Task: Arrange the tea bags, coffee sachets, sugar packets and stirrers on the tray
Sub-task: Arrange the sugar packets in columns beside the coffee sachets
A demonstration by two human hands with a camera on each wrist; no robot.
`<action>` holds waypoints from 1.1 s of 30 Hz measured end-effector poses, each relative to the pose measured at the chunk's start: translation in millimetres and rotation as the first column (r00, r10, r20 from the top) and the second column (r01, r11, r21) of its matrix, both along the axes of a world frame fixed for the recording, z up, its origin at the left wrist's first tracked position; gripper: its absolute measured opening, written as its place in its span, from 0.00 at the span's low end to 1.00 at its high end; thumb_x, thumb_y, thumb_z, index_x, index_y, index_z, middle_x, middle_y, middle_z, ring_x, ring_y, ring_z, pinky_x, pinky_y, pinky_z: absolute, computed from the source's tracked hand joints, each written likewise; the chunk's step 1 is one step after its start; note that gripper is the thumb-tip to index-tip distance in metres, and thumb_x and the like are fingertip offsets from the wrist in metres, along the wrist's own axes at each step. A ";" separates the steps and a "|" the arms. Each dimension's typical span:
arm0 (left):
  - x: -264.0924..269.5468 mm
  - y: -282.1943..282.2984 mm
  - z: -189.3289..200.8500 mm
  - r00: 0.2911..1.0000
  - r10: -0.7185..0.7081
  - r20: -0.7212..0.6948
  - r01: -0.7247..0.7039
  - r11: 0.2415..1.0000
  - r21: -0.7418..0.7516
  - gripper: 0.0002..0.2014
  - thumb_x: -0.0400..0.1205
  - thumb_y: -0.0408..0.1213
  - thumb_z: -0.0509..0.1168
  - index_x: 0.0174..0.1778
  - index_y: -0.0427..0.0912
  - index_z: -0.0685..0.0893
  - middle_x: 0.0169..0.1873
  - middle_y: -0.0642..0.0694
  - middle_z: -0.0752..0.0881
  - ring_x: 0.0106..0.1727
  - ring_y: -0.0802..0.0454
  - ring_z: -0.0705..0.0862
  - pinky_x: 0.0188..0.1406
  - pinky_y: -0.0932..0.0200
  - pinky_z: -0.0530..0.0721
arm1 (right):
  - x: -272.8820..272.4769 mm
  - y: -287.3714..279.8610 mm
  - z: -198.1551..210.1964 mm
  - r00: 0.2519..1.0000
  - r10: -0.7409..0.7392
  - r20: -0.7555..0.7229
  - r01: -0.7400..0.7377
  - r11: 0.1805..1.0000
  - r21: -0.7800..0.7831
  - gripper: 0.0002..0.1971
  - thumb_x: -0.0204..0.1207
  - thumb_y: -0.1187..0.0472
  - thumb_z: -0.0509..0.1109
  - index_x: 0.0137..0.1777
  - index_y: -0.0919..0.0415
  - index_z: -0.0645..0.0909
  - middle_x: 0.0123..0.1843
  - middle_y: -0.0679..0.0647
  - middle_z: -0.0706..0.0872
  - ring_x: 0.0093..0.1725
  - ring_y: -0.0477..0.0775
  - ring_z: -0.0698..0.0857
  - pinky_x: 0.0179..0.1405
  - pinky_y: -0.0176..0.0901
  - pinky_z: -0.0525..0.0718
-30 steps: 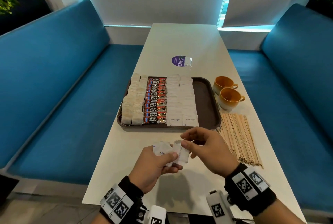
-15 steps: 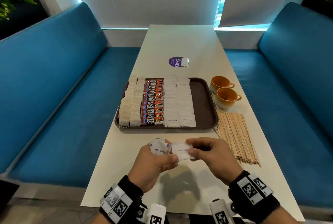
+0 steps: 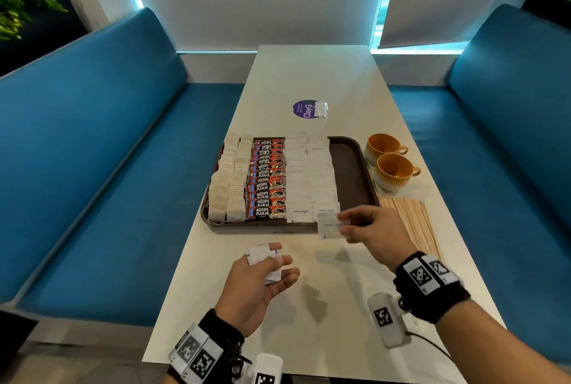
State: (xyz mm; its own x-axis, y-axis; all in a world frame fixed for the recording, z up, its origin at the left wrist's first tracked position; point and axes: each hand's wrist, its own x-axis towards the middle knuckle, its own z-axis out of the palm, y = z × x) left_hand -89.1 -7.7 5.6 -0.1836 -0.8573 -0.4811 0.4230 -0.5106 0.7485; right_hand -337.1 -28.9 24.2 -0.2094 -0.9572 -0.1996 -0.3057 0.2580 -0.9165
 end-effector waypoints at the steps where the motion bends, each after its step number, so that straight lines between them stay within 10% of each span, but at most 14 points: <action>1: 2.5 0.3 -0.6 1.000 -0.009 0.003 0.009 1.000 0.006 0.11 0.84 0.21 0.64 0.61 0.30 0.83 0.47 0.30 0.88 0.45 0.31 0.91 0.48 0.46 0.93 | -3.5 -8.9 -1.2 1.000 -0.018 -0.012 0.018 1.000 0.002 0.10 0.74 0.69 0.82 0.52 0.56 0.93 0.47 0.54 0.93 0.46 0.52 0.92 0.38 0.32 0.88; 16: 9.9 2.4 1.0 0.997 -0.069 -0.021 0.069 0.997 0.017 0.11 0.84 0.22 0.65 0.61 0.27 0.82 0.43 0.32 0.88 0.45 0.32 0.89 0.48 0.47 0.92 | 0.0 -70.4 -27.9 0.919 0.093 -0.383 -0.045 0.990 0.132 0.07 0.75 0.63 0.82 0.48 0.50 0.92 0.44 0.46 0.87 0.44 0.44 0.84 0.36 0.30 0.76; 33: 9.6 4.5 0.2 0.997 -0.071 -0.004 0.071 0.997 0.022 0.11 0.85 0.23 0.64 0.63 0.27 0.82 0.43 0.31 0.89 0.45 0.30 0.90 0.46 0.48 0.93 | -1.9 -73.5 -29.0 0.913 0.088 -0.398 -0.023 0.986 0.167 0.09 0.74 0.63 0.83 0.45 0.48 0.90 0.46 0.49 0.86 0.45 0.45 0.84 0.36 0.31 0.76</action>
State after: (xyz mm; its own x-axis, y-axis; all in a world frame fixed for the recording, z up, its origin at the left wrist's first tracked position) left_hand -79.5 -3.2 5.9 -0.2450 -0.8313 -0.4990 0.3874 -0.5557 0.7356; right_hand -339.0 -102.5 -4.8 -0.2508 -0.9335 -0.2564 -0.6578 0.3587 -0.6623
